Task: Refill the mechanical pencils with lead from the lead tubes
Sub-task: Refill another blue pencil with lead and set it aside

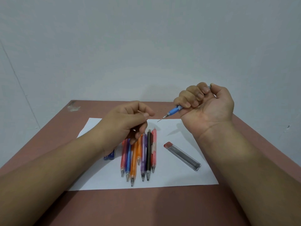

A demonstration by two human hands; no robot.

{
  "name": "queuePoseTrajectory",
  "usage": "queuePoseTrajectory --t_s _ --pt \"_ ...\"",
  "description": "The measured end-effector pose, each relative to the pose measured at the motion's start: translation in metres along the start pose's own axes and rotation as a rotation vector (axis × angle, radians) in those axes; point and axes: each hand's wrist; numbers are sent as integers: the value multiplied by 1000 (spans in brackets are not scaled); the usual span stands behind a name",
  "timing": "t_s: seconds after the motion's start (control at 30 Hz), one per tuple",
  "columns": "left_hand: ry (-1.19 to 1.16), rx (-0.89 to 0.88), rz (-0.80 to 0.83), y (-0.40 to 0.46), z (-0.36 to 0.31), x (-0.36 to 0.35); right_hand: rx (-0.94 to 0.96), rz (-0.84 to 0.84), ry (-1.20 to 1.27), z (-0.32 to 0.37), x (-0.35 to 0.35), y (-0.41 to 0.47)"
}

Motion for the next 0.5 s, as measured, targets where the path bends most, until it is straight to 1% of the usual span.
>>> queuePoseTrajectory --t_s 0.1,0.27,0.37,0.5 --pt "6 -21 -28 2 0 1 2 0 -3 0 1 0" --pt "-9 -126 63 0 2 5 1 -5 2 0 0 0" --pt "-2 -192 78 1 4 5 -1 -8 12 0 1 1" --pt "59 -209 66 2 5 5 -4 -4 7 0 0 1"
Point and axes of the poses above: each hand's wrist, its own y-axis towards the middle knuckle, its own x-axis out of the back of the hand, z = x × y, and after that the axes turned 1 degree about -y, right-handed
